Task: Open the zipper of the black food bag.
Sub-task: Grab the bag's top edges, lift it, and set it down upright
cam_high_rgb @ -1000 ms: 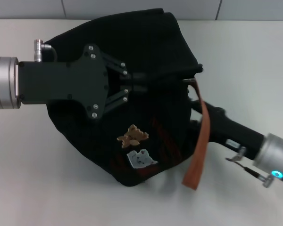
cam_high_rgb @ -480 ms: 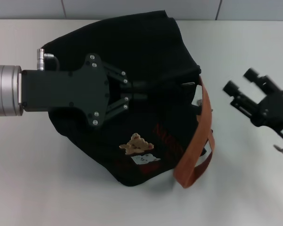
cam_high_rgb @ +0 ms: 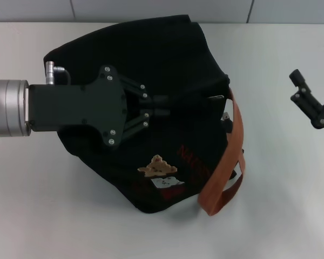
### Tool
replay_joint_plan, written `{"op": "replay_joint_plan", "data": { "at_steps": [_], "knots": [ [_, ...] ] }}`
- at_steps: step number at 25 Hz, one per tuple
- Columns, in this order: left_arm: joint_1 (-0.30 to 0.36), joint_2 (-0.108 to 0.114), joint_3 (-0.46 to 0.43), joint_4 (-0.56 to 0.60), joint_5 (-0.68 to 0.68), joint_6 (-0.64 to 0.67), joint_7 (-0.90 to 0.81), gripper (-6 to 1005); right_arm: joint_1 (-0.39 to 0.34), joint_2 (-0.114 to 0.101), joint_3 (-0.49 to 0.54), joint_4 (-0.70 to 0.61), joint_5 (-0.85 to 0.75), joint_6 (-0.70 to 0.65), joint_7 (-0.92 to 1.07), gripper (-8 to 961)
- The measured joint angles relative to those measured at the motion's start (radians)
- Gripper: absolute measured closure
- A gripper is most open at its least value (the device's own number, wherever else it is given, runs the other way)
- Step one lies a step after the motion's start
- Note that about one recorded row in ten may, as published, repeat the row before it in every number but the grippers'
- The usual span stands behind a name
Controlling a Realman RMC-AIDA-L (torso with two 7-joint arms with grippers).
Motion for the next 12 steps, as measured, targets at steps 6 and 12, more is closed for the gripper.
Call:
{"op": "replay_joint_plan", "data": {
  "at_steps": [6,12],
  "knots": [
    [-0.002,-0.001,0.002,-0.025,0.000,-0.012,0.000,903,0.025,-0.005,-0.087,0.020,-0.075,0.018,-0.121,127],
    [-0.003,-0.001,0.010,-0.033,0.000,-0.012,0.000,904,0.072,-0.008,-0.148,-0.036,-0.128,0.034,-0.074,127]
  ]
}}
